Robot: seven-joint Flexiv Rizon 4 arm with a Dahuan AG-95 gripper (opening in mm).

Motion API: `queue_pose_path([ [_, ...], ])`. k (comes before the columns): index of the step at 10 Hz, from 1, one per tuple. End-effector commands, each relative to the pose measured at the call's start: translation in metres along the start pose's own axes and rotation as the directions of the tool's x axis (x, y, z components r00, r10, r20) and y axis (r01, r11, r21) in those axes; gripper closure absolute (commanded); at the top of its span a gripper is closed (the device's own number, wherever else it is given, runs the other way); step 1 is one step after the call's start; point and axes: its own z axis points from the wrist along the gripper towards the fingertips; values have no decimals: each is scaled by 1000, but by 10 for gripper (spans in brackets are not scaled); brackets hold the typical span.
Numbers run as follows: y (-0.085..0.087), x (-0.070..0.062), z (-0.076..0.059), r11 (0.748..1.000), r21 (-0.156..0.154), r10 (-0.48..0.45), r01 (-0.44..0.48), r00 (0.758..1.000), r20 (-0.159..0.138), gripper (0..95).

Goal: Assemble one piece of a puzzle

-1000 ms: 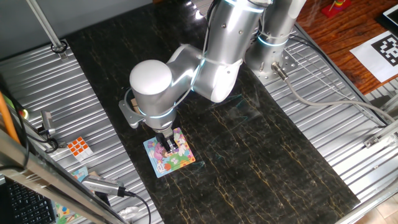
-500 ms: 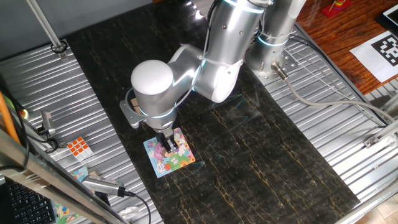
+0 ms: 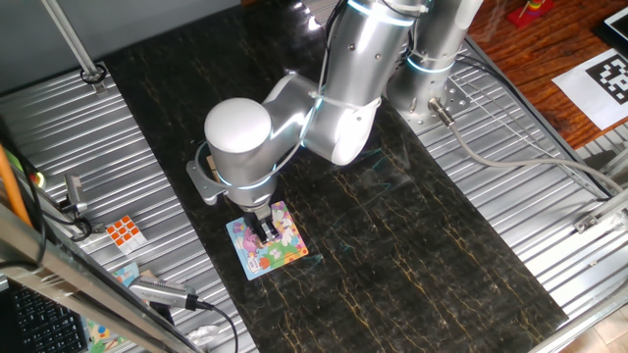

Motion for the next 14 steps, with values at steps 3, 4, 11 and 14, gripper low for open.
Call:
queue_pose_path([
  [3, 0, -3, 0, 1000, 0, 3, -3, 1000, -1, 950],
  [4, 1, -4, 0, 1000, -1, 6, -6, 1000, -1, 950],
  [11, 7, -4, 2, 1000, -1, 14, -14, 1000, -3, 950],
  [14, 7, -5, 1, 1000, -3, 13, -13, 1000, -3, 950],
])
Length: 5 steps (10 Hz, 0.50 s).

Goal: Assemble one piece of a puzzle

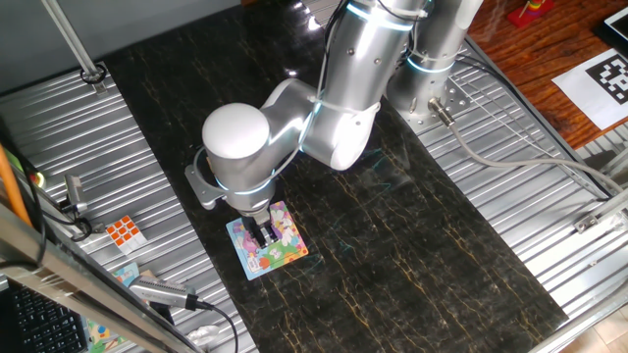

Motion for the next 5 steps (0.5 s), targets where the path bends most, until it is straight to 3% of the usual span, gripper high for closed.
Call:
queue_pose_path([
  [1, 0, -1, 1, 1000, 0, 2, -2, 1000, 1, 950],
  [5, -1, -5, -1, 1000, -1, 5, -5, 1000, 0, 950],
])
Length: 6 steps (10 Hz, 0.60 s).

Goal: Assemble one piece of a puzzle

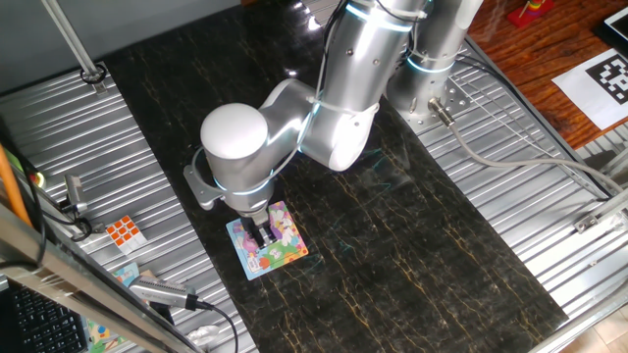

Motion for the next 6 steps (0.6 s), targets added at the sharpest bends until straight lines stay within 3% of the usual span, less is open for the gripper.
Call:
queue_pose_path([
  [1, 0, 0, -1, 1000, -2, -1, 1, 1000, -2, 950],
  [4, -1, 2, -9, 1000, -2, -2, 1, 1000, -28, 950],
  [6, -2, 12, -13, 1000, -22, -21, 19, 997, -68, 950],
])
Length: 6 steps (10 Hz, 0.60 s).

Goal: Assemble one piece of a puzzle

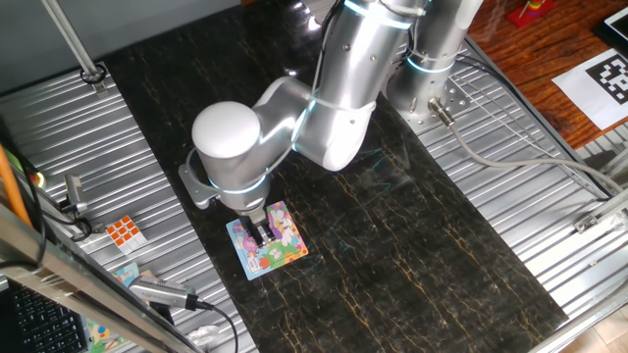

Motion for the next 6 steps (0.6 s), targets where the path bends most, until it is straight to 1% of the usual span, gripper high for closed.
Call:
queue_pose_path([
  [1, 0, 9, 0, 1000, -25, -16, 15, 999, -39, 950],
  [2, 1, 15, 2, 1000, -28, 1, -2, 999, -54, 950],
  [4, 5, 20, 5, 999, -36, 30, -33, 997, -73, 950],
  [5, 6, 21, 6, 999, -36, 33, -36, 996, -78, 950],
  [6, 6, 22, 7, 998, -41, 34, -38, 995, -89, 950],
])
